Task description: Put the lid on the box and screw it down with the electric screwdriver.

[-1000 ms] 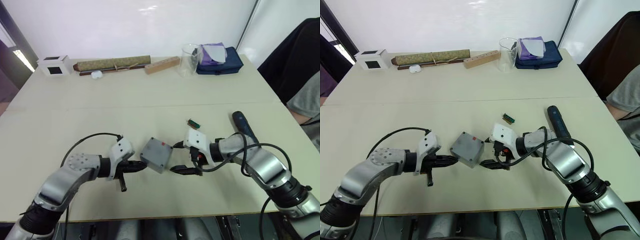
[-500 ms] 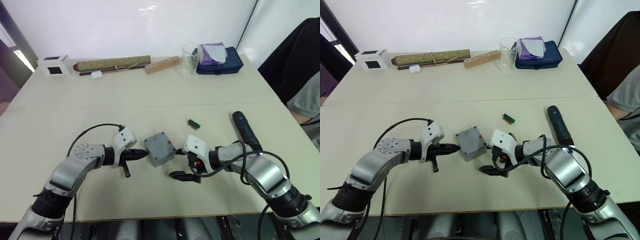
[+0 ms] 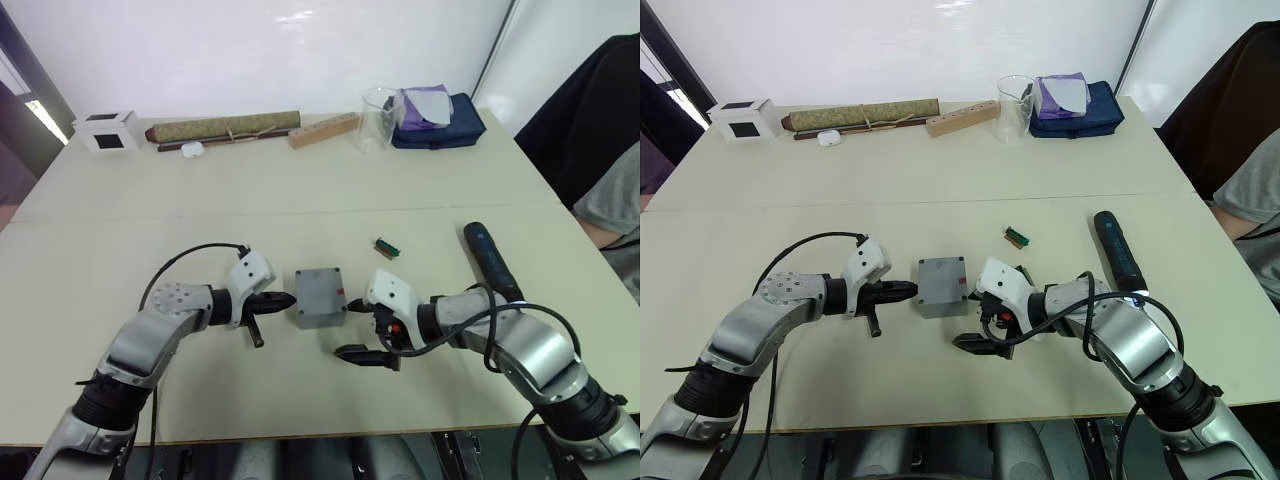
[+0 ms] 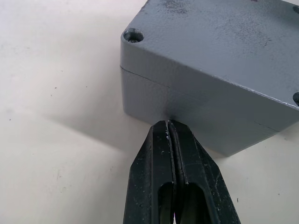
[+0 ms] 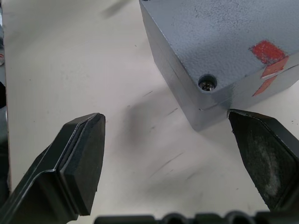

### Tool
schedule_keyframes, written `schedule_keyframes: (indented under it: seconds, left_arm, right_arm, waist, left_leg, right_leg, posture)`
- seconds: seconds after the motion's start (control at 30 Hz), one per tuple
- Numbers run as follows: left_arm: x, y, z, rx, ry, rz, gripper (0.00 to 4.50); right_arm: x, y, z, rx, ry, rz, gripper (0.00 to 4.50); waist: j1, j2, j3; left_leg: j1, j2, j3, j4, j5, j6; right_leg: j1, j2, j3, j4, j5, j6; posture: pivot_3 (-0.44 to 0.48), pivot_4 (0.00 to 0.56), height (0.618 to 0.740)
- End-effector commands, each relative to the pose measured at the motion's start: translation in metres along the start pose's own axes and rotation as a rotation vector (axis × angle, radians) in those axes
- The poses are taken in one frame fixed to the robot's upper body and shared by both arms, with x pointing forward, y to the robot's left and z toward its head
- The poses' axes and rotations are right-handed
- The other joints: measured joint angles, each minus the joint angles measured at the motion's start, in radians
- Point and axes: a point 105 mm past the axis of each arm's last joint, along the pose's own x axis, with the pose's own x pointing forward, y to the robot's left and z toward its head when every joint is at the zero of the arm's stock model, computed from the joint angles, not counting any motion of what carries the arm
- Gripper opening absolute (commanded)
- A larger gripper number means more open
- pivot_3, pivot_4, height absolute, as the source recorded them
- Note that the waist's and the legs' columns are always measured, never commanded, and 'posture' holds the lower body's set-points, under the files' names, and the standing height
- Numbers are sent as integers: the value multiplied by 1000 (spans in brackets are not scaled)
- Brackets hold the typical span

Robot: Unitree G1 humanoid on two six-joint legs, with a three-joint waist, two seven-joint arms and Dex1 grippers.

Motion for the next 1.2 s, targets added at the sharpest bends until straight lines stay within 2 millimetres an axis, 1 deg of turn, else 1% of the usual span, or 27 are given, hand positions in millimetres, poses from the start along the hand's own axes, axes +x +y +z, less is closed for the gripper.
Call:
schedule_keyframes:
  seconds: [0.03,0.1,0.17,0.2,0.27,0.33,0.37,0.4,0.43,0.47,0.5,0.57,0.6,0.73,0.87,0.93,0.97,1.03,1.07,1.2]
  left_arm:
    - [-6,0,15,36,-44,-10,0]
    - [-10,0,12,21,-30,-26,0]
    - [-21,6,1,21,17,-23,0]
    - [-30,14,-1,2,25,-1,0]
    - [-44,21,9,-37,-15,3,0]
    - [-51,22,20,-47,-54,-11,0]
    - [-53,23,24,-47,-71,-10,0]
    - [-55,26,31,-50,-97,-4,0]
    - [-56,28,35,-52,-114,1,0]
    - [-57,29,44,-56,-148,2,0]
    - [-57,30,51,-62,-176,-2,0]
    - [-54,27,65,-63,-228,-20,0]
    - [-53,25,69,-63,-241,-29,0]
    - [-49,21,75,-56,-253,-43,0]
    - [-48,21,74,-56,-250,-40,0]
    - [-47,19,73,-57,-247,-40,0]
    - [-46,18,71,-59,-245,-40,0]
    - [-45,17,69,-63,-241,-42,0]
    - [-45,16,68,-64,-239,-42,0]
    - [-44,15,66,-67,-232,-40,0]
  right_arm:
    - [-4,7,14,-34,-53,12,4483]
    - [-7,1,15,-34,-55,-13,4483]
    - [-19,-7,16,-49,-54,-50,4483]
    - [-30,-12,18,-51,-60,-67,4483]
    - [-54,-24,25,-42,-94,-107,4483]
    - [-73,-44,33,-4,-159,-176,4483]
    - [-78,-54,37,10,-189,-213,4483]
    - [-84,-69,40,26,-219,-278,4483]
    - [-87,-78,41,36,-235,-319,4483]
    - [-89,-96,43,47,-265,-393,4483]
    - [-88,-110,41,49,-264,-451,4483]
    - [-77,-132,34,50,-242,-508,4483]
    - [-71,-137,31,57,-239,-508,4483]
    - [-54,-151,20,80,-219,-498,4483]
    - [-49,-159,13,84,-207,-505,4483]
    - [-48,-162,10,87,-206,-508,4030]
    - [-47,-162,9,87,-206,-507,3893]
    - [-45,-162,9,89,-212,-499,3152]
    - [-44,-161,9,85,-213,-493,2919]
    - [-41,-160,10,79,-218,-480,2919]
  waist:
    - [0,0,0]
    - [-1,0,0]
    - [-2,0,0]
    - [-2,0,0]
    - [-1,0,0]
    - [-1,-1,0]
    - [-1,-1,0]
    - [0,-1,0]
    - [-1,-1,0]
    - [-1,-1,0]
    - [-2,-1,0]
    - [-4,-1,0]
    - [-5,-1,0]
    - [-9,-1,0]
    - [-10,-1,0]
    - [-9,-1,0]
    - [-8,-1,0]
    - [-8,-1,0]
    - [-8,-1,0]
    - [-9,-1,0]
  left_leg:
    - [0,0,0,0,0,0]
    - [0,0,0,0,0,0]
    - [0,0,0,0,0,0]
    - [0,0,0,0,0,0]
    - [0,0,0,0,0,0]
    - [0,0,0,0,0,0]
    - [0,0,0,0,0,0]
    - [0,0,0,0,0,0]
    - [0,0,0,0,0,0]
    - [1,0,0,0,0,0]
    - [1,0,1,0,0,0]
    - [1,0,1,0,0,0]
    - [1,0,1,0,0,0]
    - [0,0,2,-1,0,0]
    - [0,0,2,-1,0,0]
    - [0,0,2,-1,1,-2]
    - [0,0,2,-1,1,-2]
    - [0,0,1,-1,2,-3]
    - [0,0,1,-1,2,-3]
    - [0,0,1,-1,2,-3]
  right_leg:
    - [0,0,0,0,0,0]
    - [0,0,0,0,0,0]
    - [0,0,0,0,0,0]
    - [0,0,0,0,0,0]
    - [0,0,0,0,0,0]
    - [0,0,0,0,0,0]
    - [0,0,0,0,0,0]
    - [0,0,0,0,0,0]
    - [1,0,0,0,0,0]
    - [1,0,0,0,0,0]
    - [1,0,0,0,0,0]
    - [1,0,0,0,0,0]
    - [1,0,0,0,0,0]
    - [-1,0,1,1,0,0]
    - [-2,-1,1,1,0,0]
    - [-2,-1,1,2,0,0]
    - [-2,-1,1,2,1,0]
    - [-2,-1,1,2,1,0]
    - [-2,-1,1,2,1,0]
    - [-2,0,1,2,1,0]
  posture:
    - [0,150,740]
    - [0,150,740]
    - [0,150,740]
    - [0,150,740]
    - [0,150,740]
    - [0,150,740]
    - [0,150,740]
    - [0,150,740]
    - [0,150,740]
    - [0,150,740]
    - [0,150,740]
    - [0,150,740]
    - [0,150,740]
    - [0,150,740]
    - [0,150,740]
    - [0,150,740]
    - [0,150,740]
    - [0,150,740]
    - [0,150,740]
    - [0,150,740]
